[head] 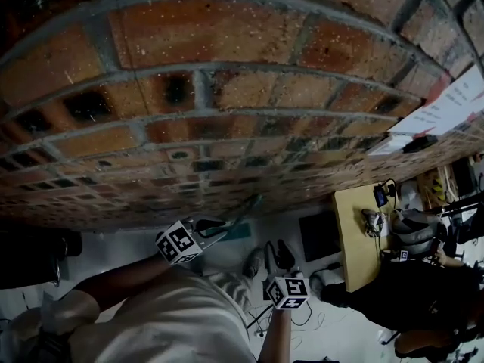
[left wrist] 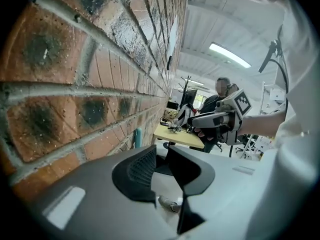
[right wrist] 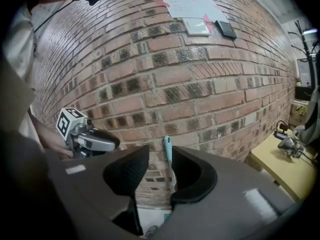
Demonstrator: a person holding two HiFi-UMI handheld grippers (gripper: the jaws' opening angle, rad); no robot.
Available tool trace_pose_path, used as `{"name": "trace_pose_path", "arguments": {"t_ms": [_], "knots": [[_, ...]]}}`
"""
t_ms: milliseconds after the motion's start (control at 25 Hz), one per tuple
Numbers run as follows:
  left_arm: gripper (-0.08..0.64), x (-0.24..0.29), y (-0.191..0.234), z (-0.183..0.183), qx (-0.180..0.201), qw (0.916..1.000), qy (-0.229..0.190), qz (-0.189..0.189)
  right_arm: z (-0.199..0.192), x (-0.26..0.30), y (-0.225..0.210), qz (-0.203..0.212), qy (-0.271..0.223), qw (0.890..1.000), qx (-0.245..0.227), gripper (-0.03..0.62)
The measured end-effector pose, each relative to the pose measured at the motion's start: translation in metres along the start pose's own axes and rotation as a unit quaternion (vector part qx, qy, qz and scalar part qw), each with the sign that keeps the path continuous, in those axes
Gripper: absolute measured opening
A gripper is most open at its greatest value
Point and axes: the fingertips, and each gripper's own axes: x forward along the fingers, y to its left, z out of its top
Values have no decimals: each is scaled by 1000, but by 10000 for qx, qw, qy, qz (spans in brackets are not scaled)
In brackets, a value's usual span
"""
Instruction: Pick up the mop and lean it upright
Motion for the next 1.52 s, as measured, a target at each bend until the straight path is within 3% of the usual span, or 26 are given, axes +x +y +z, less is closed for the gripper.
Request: {"name": "trace_pose_path", "arguments": {"t_ms": [720,1200,1520], "knots": [[95,54,-2,15,-127,9984,214,514,-11,65,-51,863,525,9942,-377,138],[97,57,7,-4,-261,9945,397,932,-43,103,-55,1216,926,9869,-517,138],[101,52,17,-13,-298,9921,469,1128,-69,136,-48,1382,1215,9792,-855,138]]}}
